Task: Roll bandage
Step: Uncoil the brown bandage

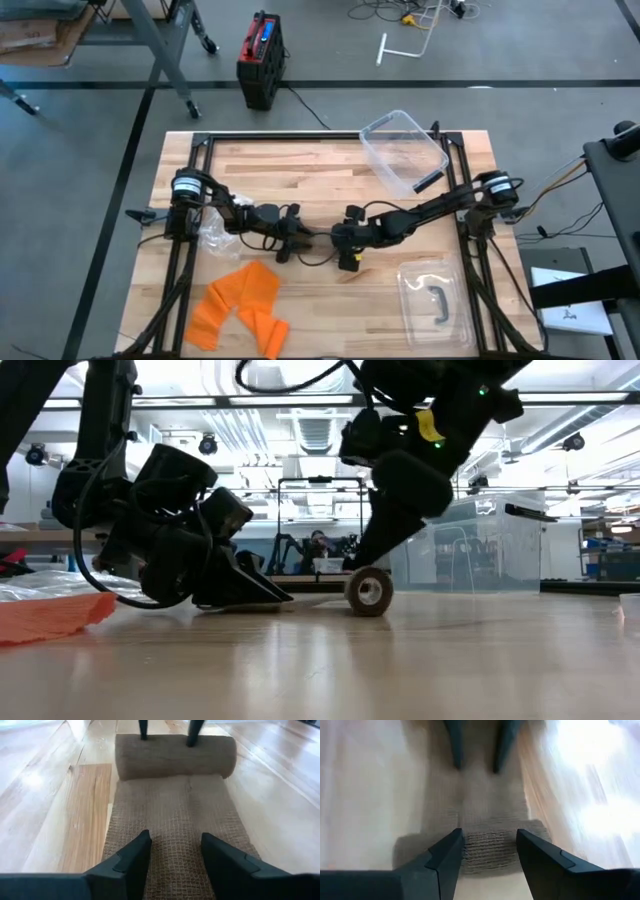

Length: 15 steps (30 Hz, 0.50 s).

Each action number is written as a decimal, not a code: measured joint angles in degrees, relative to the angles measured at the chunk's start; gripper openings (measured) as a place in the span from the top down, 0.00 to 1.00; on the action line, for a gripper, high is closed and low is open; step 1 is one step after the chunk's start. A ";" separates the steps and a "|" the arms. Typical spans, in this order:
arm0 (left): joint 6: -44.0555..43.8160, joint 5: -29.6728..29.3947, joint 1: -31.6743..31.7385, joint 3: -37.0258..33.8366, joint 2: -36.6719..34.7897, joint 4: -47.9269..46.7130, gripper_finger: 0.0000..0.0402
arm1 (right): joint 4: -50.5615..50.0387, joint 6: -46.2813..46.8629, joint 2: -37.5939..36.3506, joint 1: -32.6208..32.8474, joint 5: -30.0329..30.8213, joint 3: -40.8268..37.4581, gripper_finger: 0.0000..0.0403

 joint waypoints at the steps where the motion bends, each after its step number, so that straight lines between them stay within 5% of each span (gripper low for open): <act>1: -0.76 0.17 0.00 0.00 -0.06 0.20 0.57 | 1.30 -0.41 0.00 -0.14 -0.26 0.00 0.55; 15: -3.03 1.05 0.00 -0.22 -1.97 -1.63 0.60 | 19.60 -4.33 1.58 -2.48 0.25 0.17 0.55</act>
